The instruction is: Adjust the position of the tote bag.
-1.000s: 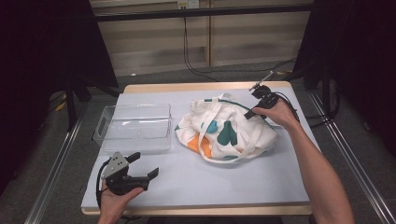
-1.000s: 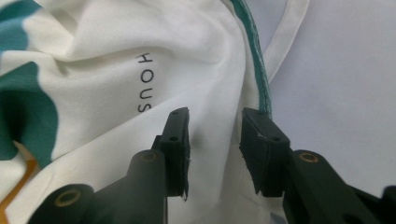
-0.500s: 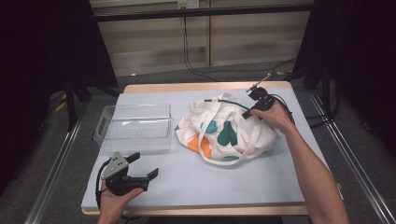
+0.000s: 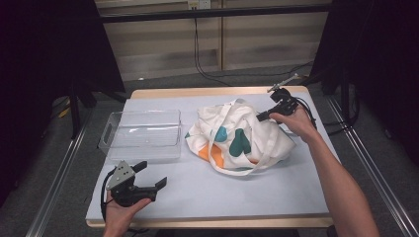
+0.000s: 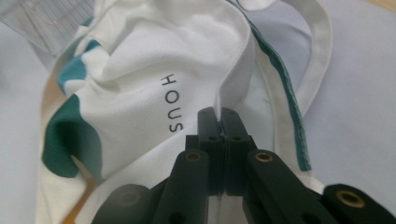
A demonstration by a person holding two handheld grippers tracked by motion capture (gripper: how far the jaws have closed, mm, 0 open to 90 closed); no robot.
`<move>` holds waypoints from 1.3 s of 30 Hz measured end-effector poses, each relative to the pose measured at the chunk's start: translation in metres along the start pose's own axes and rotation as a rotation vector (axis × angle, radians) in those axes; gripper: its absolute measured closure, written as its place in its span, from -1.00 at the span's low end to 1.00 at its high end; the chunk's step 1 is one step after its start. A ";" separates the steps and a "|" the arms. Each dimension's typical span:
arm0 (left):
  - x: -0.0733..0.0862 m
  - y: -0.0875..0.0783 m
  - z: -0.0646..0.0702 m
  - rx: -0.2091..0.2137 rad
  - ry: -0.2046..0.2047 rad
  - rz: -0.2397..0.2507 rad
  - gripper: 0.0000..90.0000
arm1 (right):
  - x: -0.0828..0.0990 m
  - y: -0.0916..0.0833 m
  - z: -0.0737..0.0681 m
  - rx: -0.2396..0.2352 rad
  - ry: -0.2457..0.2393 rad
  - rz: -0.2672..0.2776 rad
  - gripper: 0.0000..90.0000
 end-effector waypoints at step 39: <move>-0.001 -0.002 0.004 0.024 -0.008 0.012 -0.78 | 0.007 -0.021 -0.110 -0.167 -0.288 0.185 0.97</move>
Point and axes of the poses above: each handheld gripper's, and its own axes: y roughly forward along the jaws, x roughly out of its underside, z roughly to its right, the point moved 6 cm from there along y, roughly forward along the jaws, and after that the axes turned 15 degrees about -x, right-handed, at the moved point
